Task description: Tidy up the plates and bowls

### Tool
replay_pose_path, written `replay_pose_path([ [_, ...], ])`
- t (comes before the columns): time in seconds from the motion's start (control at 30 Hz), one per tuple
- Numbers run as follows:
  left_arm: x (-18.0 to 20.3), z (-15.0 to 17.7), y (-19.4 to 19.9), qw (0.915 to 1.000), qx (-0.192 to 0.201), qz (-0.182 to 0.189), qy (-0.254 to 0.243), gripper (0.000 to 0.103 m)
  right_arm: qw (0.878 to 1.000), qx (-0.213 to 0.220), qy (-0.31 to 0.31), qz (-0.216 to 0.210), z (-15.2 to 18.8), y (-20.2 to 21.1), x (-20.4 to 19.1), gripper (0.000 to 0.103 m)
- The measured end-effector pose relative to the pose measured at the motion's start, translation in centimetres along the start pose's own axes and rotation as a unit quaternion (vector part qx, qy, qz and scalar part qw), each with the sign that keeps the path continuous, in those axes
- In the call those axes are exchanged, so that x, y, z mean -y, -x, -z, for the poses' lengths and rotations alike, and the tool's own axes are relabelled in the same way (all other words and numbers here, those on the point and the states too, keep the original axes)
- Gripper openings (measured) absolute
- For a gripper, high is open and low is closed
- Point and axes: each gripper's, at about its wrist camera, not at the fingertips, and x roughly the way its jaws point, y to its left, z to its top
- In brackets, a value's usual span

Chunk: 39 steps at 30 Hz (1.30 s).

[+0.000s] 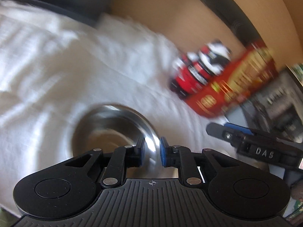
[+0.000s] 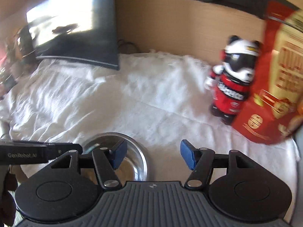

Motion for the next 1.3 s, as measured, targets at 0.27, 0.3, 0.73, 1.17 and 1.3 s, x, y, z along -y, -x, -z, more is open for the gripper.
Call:
replay_pose_path([
  [0.27, 4.4, 2.4, -1.9, 0.9931, -0.051, 0.069, -0.08, 0.012, 0.987, 0.025, -0.139, 0.073, 6.2, 5.4, 6.3, 0.063],
  [0.3, 4.8, 2.4, -2.0, 0.9918, -0.057, 0.082, -0.079, 0.012, 0.984, 0.028, -0.157, 0.085, 7.2, 6.3, 7.2, 0.063],
  [0.73, 14.0, 4.1, -5.0, 0.9744, -0.094, 0.083, -0.187, 0.017, 0.939, -0.013, -0.284, 0.191, 16.4, 11.7, 16.3, 0.063],
  [1.17, 9.9, 5.4, -2.2, 0.9935, -0.089, -0.022, -0.068, 0.018, 0.988, -0.009, -0.133, 0.078, 11.0, 6.3, 12.3, 0.063],
  [1.3, 8.8, 6.1, -3.1, 0.994, -0.098, -0.04, -0.029, 0.018, 0.993, -0.038, -0.103, 0.053, 10.1, 3.5, 11.8, 0.063],
])
